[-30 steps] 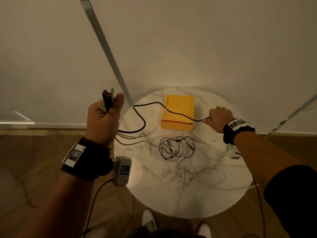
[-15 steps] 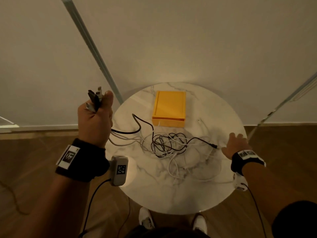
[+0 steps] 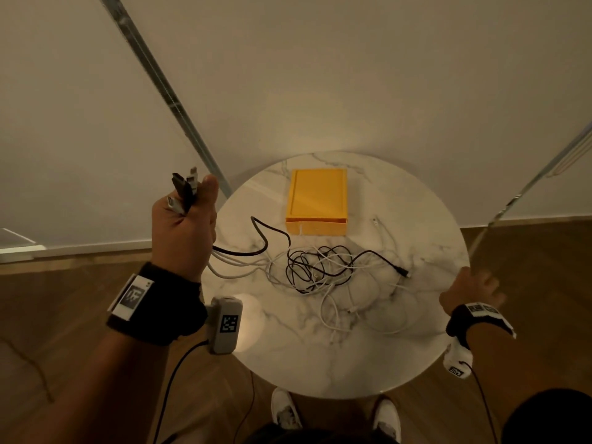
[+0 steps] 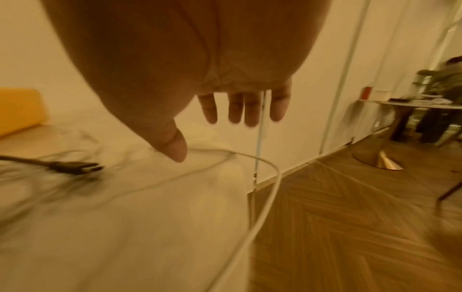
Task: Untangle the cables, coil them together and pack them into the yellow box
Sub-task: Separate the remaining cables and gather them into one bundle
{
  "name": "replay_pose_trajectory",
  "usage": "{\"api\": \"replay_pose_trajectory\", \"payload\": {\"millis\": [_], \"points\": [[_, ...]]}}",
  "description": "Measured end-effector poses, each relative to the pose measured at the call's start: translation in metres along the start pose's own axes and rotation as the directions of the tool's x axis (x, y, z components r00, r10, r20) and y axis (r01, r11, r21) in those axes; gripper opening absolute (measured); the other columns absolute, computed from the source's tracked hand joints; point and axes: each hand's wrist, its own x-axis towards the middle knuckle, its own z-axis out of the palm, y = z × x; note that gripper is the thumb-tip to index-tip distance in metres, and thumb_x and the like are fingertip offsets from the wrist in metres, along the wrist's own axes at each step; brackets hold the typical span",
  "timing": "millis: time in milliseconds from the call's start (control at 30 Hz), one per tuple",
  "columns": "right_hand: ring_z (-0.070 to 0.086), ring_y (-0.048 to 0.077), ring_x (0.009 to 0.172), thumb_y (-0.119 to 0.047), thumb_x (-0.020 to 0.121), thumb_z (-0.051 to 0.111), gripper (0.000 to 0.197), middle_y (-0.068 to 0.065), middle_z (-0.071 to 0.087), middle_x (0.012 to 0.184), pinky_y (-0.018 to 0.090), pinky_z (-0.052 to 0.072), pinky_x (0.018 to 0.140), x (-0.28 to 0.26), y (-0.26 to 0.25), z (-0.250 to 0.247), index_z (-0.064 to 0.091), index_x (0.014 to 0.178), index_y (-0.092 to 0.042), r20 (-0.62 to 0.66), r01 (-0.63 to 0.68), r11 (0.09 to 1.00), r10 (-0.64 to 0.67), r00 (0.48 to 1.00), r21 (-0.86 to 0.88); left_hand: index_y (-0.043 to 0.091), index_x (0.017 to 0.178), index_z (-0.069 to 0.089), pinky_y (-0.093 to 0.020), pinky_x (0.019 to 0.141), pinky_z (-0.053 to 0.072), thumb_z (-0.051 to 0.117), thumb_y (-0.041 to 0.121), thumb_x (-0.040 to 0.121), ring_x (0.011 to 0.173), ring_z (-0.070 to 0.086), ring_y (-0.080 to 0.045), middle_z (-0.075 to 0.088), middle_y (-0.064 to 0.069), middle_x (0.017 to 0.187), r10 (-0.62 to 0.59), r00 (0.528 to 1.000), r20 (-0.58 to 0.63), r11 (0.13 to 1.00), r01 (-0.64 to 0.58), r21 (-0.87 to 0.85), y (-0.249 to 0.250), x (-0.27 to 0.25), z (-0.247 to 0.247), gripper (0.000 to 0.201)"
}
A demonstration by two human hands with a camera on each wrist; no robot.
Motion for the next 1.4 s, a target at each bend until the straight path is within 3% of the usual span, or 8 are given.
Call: {"api": "replay_pose_trajectory", "payload": {"millis": [233, 567, 667, 767, 933, 1133, 1267, 1400], "points": [[0.029, 0.041, 0.145, -0.029, 0.093, 0.056, 0.07, 0.017, 0.029, 0.158, 0.064, 0.017, 0.118, 0.016, 0.026, 0.014, 0.021, 0.153, -0.017, 0.099, -0.053, 0.997, 0.047, 0.994, 0.057, 0.027, 0.058, 0.041, -0.023, 0.044, 0.02, 0.056, 0.031, 0.104, 0.043, 0.024, -0.01, 0.03, 0.009, 0.05, 0.0, 1.0, -0.024, 0.999, 0.001, 0.037, 0.002, -0.008, -0.004, 0.048], [0.043, 0.048, 0.125, -0.033, 0.091, 0.069, 0.069, 0.031, 0.036, 0.143, 0.058, 0.041, 0.102, 0.003, 0.032, 0.018, 0.037, 0.145, -0.005, 0.05, -0.169, 0.942, 0.161, 0.986, 0.289, 0.018, 0.065, 0.04, -0.025, 0.044, 0.019, 0.054, 0.03, 0.106, 0.043, 0.024, -0.01, 0.03, 0.01, 0.049, -0.006, 1.0, -0.001, 0.997, 0.006, 0.079, 0.003, -0.015, -0.001, 0.044], [0.06, 0.042, 0.088, -0.011, 0.095, 0.06, 0.06, 0.03, 0.056, 0.117, 0.058, 0.055, 0.085, 0.014, 0.039, 0.03, 0.035, 0.149, 0.0, 0.336, -0.351, 0.745, 0.181, 0.925, 0.566, 0.017, 0.065, 0.039, -0.023, 0.043, 0.02, 0.054, 0.029, 0.106, 0.043, 0.024, -0.009, 0.03, 0.01, 0.049, -0.005, 1.0, 0.009, 0.998, 0.004, 0.065, 0.003, -0.018, 0.001, 0.045], [0.058, 0.038, 0.075, -0.004, 0.094, 0.058, 0.031, 0.022, 0.056, 0.082, 0.052, 0.054, 0.073, 0.015, 0.037, 0.028, 0.055, 0.119, 0.015, 0.289, -0.374, 0.516, 0.24, 0.927, 0.771, 0.002, 0.065, 0.035, -0.026, 0.044, 0.016, 0.057, 0.036, 0.1, 0.044, 0.022, -0.012, 0.029, 0.006, 0.051, -0.011, 1.0, 0.011, 0.998, 0.01, 0.054, 0.002, -0.019, 0.002, 0.053], [0.046, 0.02, 0.054, -0.027, 0.101, 0.046, 0.021, 0.007, 0.055, 0.078, 0.031, 0.038, 0.052, -0.016, -0.003, -0.039, 0.059, 0.107, -0.012, 0.386, -0.38, -0.088, 0.056, 0.921, 0.921, 0.026, 0.057, 0.037, -0.028, 0.044, 0.014, 0.053, 0.037, 0.106, 0.044, 0.02, -0.01, 0.029, 0.008, 0.051, -0.072, 0.996, 0.055, 0.997, 0.073, -0.024, 0.006, -0.018, 0.016, 0.052], [0.037, 0.015, 0.044, -0.03, 0.108, 0.036, 0.032, 0.003, 0.049, 0.055, 0.024, 0.028, 0.046, -0.08, -0.07, -0.126, 0.059, 0.11, -0.008, -0.013, -0.027, -0.156, -0.25, 0.968, 0.987, 0.023, 0.057, 0.058, -0.022, 0.044, 0.02, 0.052, 0.051, 0.1, 0.042, 0.024, -0.008, 0.031, 0.006, 0.05, -0.16, 0.976, 0.146, 0.987, 0.162, -0.006, 0.005, -0.019, 0.041, 0.052], [0.039, 0.017, 0.044, -0.034, 0.11, 0.035, 0.035, 0.007, 0.048, 0.055, 0.026, 0.032, 0.042, -0.143, -0.088, -0.167, 0.053, 0.095, -0.008, -0.316, 0.255, -0.195, -0.425, 0.848, 0.947, 0.005, 0.076, 0.07, -0.026, 0.052, 0.029, 0.045, 0.043, 0.107, 0.04, 0.042, 0.0, 0.059, -0.005, 0.063, -0.173, 0.966, 0.19, 0.984, 0.164, 0.065, 0.007, -0.026, 0.064, 0.056], [0.044, 0.021, 0.042, -0.032, 0.111, 0.034, 0.039, 0.013, 0.053, 0.057, 0.028, 0.036, 0.042, -0.198, -0.089, -0.18, 0.05, 0.086, -0.007, -0.512, 0.614, -0.097, -0.662, 0.548, 0.784, 0.005, 0.093, 0.079, -0.029, 0.051, 0.026, 0.042, 0.048, 0.107, 0.036, 0.041, 0.0, 0.076, -0.013, 0.082, -0.253, 0.924, 0.286, 0.967, 0.247, 0.058, 0.011, -0.041, 0.09, 0.058]]}}
